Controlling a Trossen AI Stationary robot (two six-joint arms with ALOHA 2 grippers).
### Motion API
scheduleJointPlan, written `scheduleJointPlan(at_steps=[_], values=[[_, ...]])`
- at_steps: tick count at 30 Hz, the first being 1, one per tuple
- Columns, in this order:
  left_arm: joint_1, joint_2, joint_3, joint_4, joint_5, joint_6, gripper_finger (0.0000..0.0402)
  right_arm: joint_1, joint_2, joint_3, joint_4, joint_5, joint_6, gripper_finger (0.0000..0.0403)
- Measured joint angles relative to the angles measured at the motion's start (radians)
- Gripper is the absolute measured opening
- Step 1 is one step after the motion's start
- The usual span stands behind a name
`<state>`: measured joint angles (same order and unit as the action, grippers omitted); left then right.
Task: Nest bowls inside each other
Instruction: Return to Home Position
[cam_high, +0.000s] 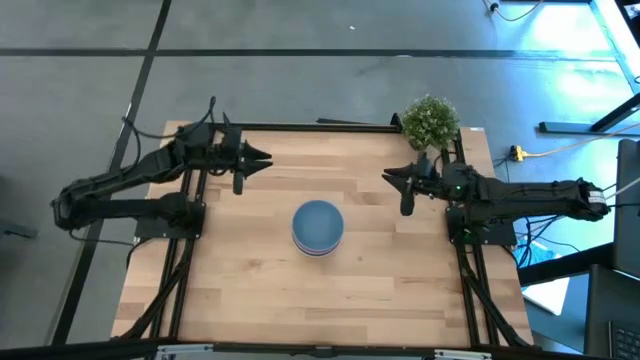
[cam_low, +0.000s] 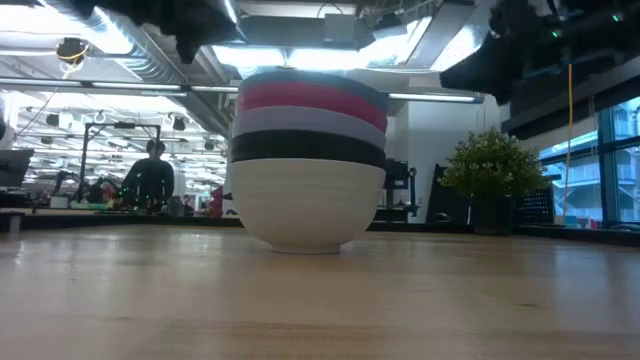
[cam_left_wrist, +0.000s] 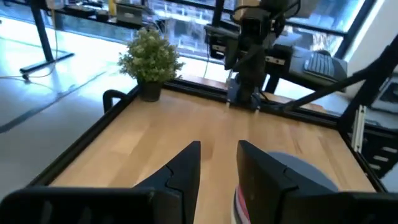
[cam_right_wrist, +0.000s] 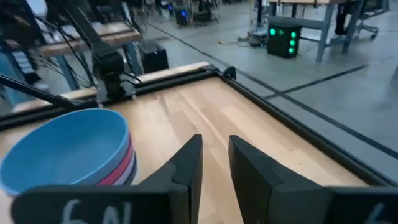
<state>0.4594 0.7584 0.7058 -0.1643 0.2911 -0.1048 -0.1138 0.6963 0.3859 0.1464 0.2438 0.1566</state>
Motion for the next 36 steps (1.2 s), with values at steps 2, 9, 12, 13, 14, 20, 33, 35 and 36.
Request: scheduleJointPlan(at_steps=[2, 9, 12, 13, 14, 20, 33, 35, 36], values=[[0.015, -0.035, -0.080, 0.056, 0.004, -0.023, 0.0099, -0.015, -0.052, -0.049, 0.026, -0.017, 0.019, 0.0081], [0.076, -0.080, -0.322, 0.237, 0.040, -0.095, 0.0099, -0.058, -0.194, -0.158, 0.027, -0.036, 0.052, 0.0081], [0.103, -0.081, -0.387, 0.291, 0.042, -0.102, 0.0099, -0.076, -0.225, -0.195, 0.022, -0.035, 0.052, 0.0081], [0.115, -0.081, -0.401, 0.293, 0.042, -0.102, 0.0099, -0.081, -0.231, -0.209, 0.022, -0.035, 0.059, 0.0081], [0.127, -0.081, -0.411, 0.292, 0.045, -0.102, 0.0099, -0.087, -0.235, -0.219, 0.018, -0.036, 0.074, 0.0081], [0.216, -0.088, -0.443, 0.295, 0.140, -0.080, 0.0099, -0.096, -0.236, -0.236, 0.017, -0.034, 0.100, 0.0081], [0.427, -0.186, -0.589, 0.366, 0.254, -0.099, 0.0099, -0.096, -0.236, -0.236, 0.029, 0.062, 0.074, 0.0081], [0.449, -0.195, -0.626, 0.417, 0.255, -0.122, 0.0099, -0.096, -0.236, -0.236, 0.028, 0.082, 0.073, 0.0081], [0.458, -0.198, -0.644, 0.441, 0.255, -0.133, 0.0099, -0.096, -0.236, -0.236, 0.025, 0.095, 0.073, 0.0081]])
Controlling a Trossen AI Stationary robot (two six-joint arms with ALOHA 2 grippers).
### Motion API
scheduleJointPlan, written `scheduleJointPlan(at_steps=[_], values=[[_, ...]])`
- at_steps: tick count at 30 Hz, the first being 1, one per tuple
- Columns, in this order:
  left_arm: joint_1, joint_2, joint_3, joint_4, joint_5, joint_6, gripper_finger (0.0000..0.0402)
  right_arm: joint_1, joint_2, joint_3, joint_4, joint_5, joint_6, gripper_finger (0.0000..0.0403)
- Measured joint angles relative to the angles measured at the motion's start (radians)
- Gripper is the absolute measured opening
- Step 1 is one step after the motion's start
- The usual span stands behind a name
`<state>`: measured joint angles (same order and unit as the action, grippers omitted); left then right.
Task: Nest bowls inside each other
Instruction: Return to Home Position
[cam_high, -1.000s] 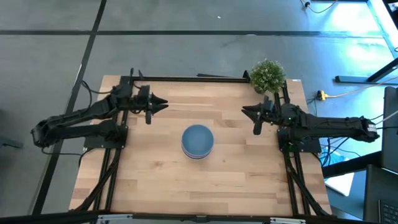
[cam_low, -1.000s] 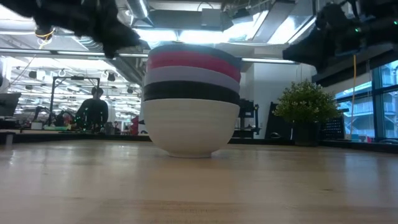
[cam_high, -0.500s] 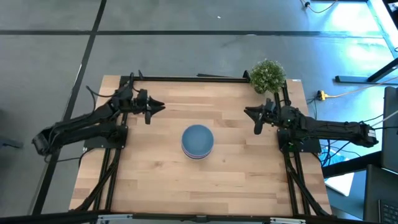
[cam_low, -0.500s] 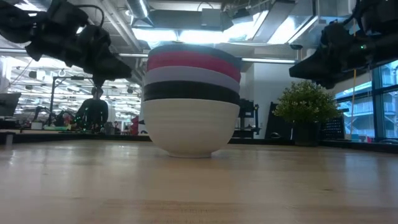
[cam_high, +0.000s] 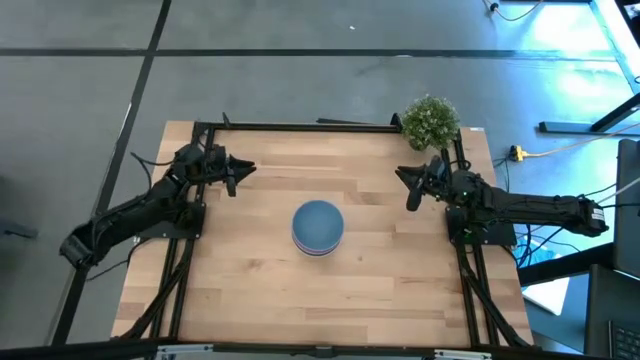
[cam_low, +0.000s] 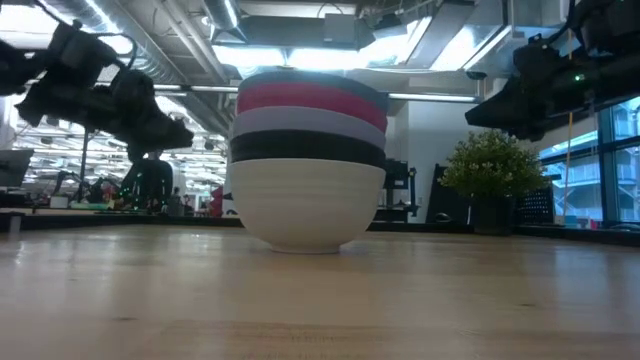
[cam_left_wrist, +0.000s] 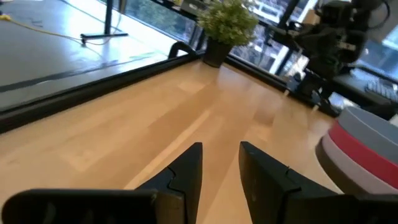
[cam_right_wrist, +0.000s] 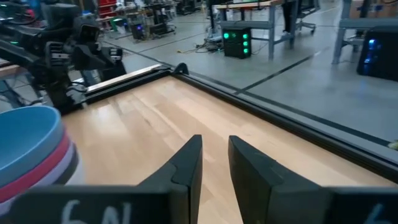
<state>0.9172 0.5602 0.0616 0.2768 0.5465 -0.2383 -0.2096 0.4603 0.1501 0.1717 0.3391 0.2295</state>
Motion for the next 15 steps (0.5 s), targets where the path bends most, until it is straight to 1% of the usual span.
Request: scheduleJointPlan(at_steps=[4, 7, 12, 14, 15], values=[[0.029, -0.002, -0.048, 0.058, 0.029, -0.022, 0.0099, 0.000, 0.000, 0.000, -0.018, 0.027, 0.002, 0.0081], [0.042, -0.001, -0.054, 0.054, 0.033, -0.022, 0.0099, -0.001, 0.000, -0.012, -0.011, 0.027, 0.003, 0.0081], [0.055, 0.000, -0.054, 0.060, 0.046, -0.017, 0.0099, -0.020, 0.000, -0.093, 0.067, 0.027, 0.032, 0.0081], [0.060, 0.000, -0.054, 0.058, 0.045, -0.017, 0.0099, -0.030, 0.000, -0.141, 0.132, 0.027, 0.042, 0.0081], [0.061, 0.000, -0.054, 0.058, 0.044, -0.016, 0.0099, -0.036, 0.001, -0.143, 0.126, 0.028, 0.051, 0.0081]])
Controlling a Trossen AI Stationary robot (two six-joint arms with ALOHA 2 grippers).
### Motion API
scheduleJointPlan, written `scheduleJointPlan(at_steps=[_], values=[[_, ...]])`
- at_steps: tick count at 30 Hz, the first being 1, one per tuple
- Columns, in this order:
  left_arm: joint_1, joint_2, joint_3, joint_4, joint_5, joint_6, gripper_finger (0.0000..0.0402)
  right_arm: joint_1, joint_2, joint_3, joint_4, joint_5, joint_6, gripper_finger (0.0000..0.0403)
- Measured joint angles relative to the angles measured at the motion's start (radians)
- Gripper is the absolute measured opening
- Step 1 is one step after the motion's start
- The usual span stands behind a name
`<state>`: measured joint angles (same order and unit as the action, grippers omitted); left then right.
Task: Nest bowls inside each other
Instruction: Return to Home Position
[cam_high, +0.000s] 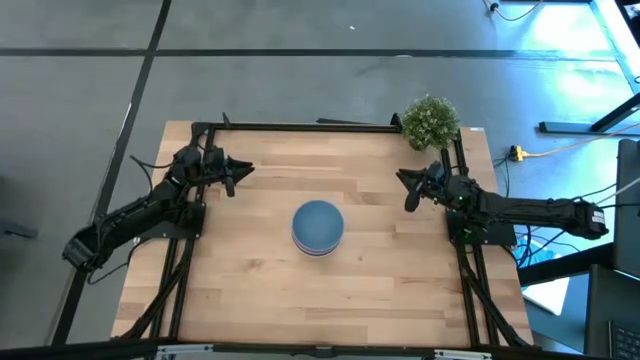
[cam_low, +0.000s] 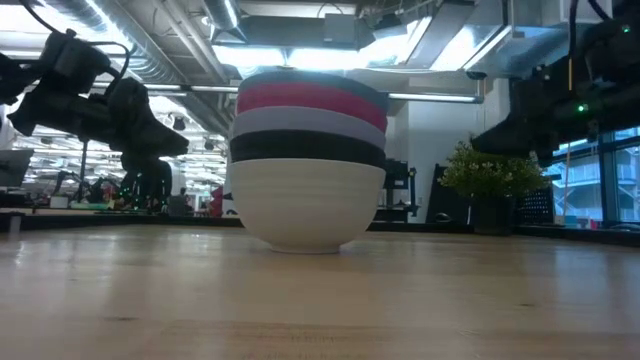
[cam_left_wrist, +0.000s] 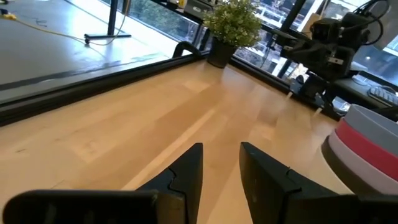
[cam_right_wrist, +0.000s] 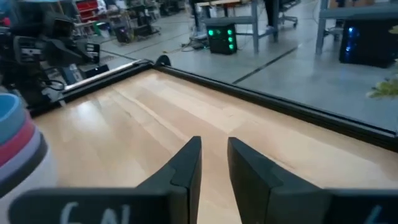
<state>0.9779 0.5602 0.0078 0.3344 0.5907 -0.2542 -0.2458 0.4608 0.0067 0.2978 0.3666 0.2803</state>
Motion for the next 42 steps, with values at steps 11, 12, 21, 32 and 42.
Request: scheduleJointPlan(at_steps=[11, 12, 21, 32, 42], values=[[0.004, 0.000, 0.000, -0.009, -0.190, 0.054, 0.0099, -0.033, -0.005, 0.001, -0.005, -0.035, -0.023, 0.0081], [0.004, 0.000, 0.000, -0.009, -0.196, 0.054, 0.0099, -0.033, -0.005, 0.001, -0.003, -0.035, -0.023, 0.0081], [0.004, 0.000, 0.000, -0.009, -0.238, 0.055, 0.0099, -0.033, -0.005, 0.001, -0.002, -0.036, -0.080, 0.0081], [0.003, 0.000, 0.000, -0.009, -0.239, 0.055, 0.0099, -0.033, -0.005, 0.002, -0.003, -0.037, -0.079, 0.0081], [0.003, 0.000, 0.000, -0.009, -0.239, 0.055, 0.0099, -0.033, -0.005, 0.002, -0.003, -0.038, -0.079, 0.0081]])
